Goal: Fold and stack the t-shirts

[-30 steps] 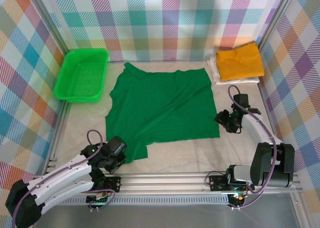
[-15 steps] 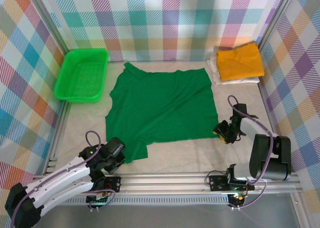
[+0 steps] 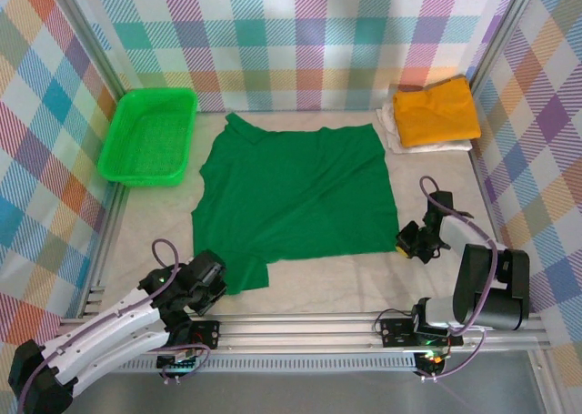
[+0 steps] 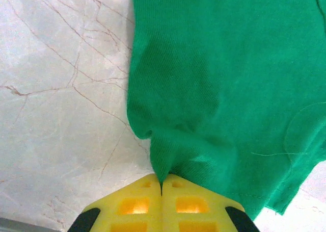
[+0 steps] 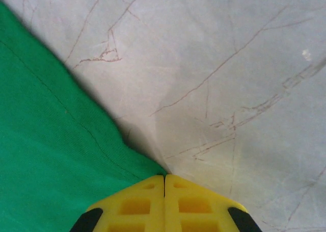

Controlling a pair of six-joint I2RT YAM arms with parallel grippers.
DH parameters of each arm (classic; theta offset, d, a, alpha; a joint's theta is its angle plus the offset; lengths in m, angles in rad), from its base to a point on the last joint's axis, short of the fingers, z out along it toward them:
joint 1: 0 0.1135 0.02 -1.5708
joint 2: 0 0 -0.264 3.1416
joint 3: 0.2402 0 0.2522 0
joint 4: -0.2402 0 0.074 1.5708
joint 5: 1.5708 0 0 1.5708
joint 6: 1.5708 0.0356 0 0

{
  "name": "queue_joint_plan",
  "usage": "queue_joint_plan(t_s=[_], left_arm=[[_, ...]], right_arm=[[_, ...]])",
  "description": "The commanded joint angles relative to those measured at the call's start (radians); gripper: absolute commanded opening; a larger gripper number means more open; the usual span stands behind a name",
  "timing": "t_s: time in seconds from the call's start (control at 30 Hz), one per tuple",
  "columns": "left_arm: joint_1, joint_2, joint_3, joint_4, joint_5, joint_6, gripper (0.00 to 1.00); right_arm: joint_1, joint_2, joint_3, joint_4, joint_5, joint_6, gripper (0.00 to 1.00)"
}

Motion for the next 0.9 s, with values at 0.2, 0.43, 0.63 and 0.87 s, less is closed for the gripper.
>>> queue_joint_plan(t_s=[0.2, 0.43, 0.63, 0.87], left_arm=[[-0.012, -0.026, 0.044, -0.081, -0.056, -0.003, 0.00], [-0.011, -0.062, 0.046, -0.113, -0.074, -0.014, 0.00], [-0.010, -0.104, 0.015, -0.097, -0.084, -0.020, 0.00], [-0.011, -0.112, 0.017, -0.099, -0.083, -0.019, 0.00]], right_arm=[[0.027, -0.153, 0.018, -0.078, -0.024, -0.009, 0.00], [0.017, -0.253, -0.003, -0.186, 0.002, 0.007, 0.00], [0.015, -0.203, -0.037, -0.099, -0.065, 0.008, 0.10], [0.016, -0.182, -0.038, -0.049, -0.036, 0.010, 0.00]])
